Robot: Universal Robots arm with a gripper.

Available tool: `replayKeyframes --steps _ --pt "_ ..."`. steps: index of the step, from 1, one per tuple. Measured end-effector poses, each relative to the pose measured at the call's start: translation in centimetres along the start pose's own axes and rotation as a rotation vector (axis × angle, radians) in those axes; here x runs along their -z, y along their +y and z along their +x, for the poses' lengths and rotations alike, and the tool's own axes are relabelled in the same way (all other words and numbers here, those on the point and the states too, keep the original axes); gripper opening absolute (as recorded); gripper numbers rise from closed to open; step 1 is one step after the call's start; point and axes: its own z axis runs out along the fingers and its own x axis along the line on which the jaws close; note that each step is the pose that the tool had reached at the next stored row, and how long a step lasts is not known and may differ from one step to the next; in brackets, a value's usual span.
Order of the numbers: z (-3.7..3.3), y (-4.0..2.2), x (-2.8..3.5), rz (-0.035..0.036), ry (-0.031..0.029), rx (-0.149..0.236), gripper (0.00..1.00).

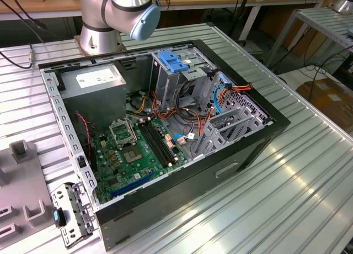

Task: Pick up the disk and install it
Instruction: 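Pick up the disk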

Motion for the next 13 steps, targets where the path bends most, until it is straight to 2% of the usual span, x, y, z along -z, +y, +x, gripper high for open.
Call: replayKeyframes --steps 13 --pt "0.1 -0.01 0.0 0.0002 0.0005 0.008 0.11"
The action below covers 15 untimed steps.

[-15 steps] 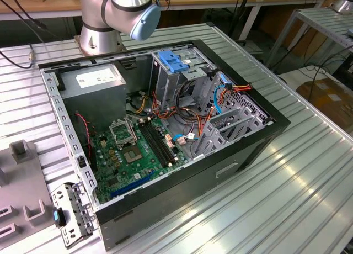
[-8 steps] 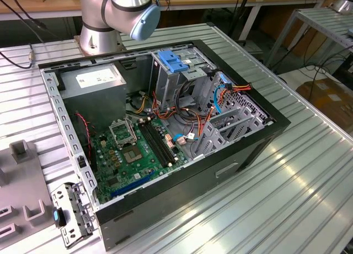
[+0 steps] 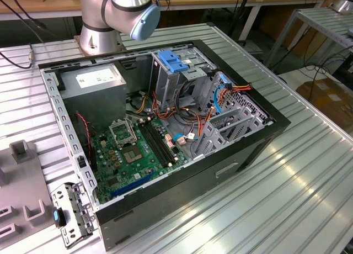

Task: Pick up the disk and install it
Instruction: 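Pick up the disk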

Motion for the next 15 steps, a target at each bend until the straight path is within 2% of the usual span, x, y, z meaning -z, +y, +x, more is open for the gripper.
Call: replayKeyframes --steps 15 --pt "0.0 0.0 0.0 0.0018 0.0042 0.068 0.11"
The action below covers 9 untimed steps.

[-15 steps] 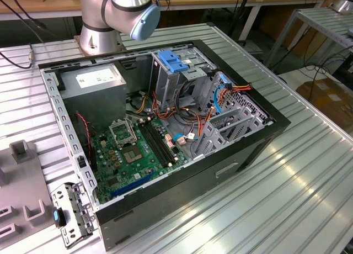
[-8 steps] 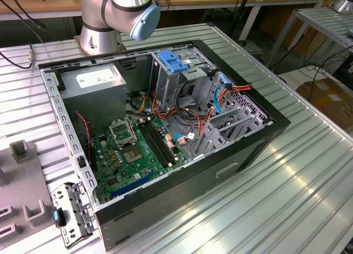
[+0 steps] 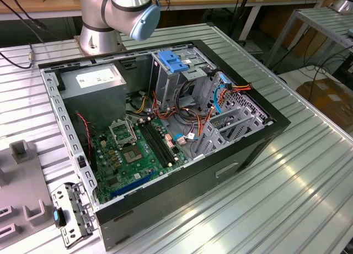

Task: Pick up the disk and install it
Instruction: 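Pick up the disk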

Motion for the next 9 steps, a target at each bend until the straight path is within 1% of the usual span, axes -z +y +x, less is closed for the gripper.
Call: replayKeyframes --steps 9 --pt "0.0 0.0 0.0 0.0001 0.0003 0.004 0.11"
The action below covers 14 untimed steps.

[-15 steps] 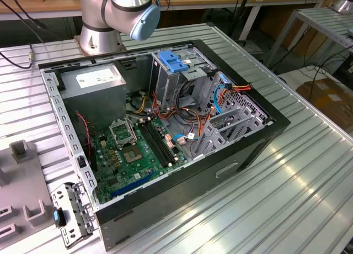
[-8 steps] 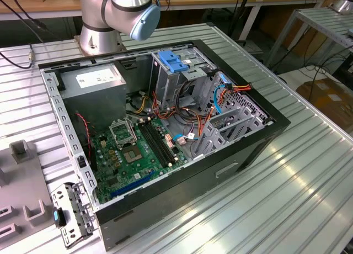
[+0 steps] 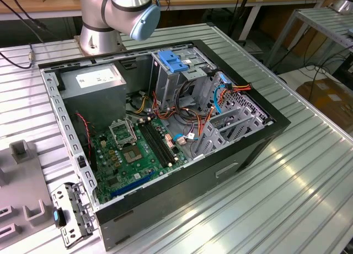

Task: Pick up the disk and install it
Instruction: 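Pick up the disk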

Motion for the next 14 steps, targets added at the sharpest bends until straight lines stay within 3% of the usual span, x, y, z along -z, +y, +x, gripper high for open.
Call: replayKeyframes --steps 6,14 --pt "0.0 0.0 0.0 0.0004 0.0011 0.018 0.11" --pt "0.0 0.0 0.0 0.0034 0.0081 0.131 0.11"
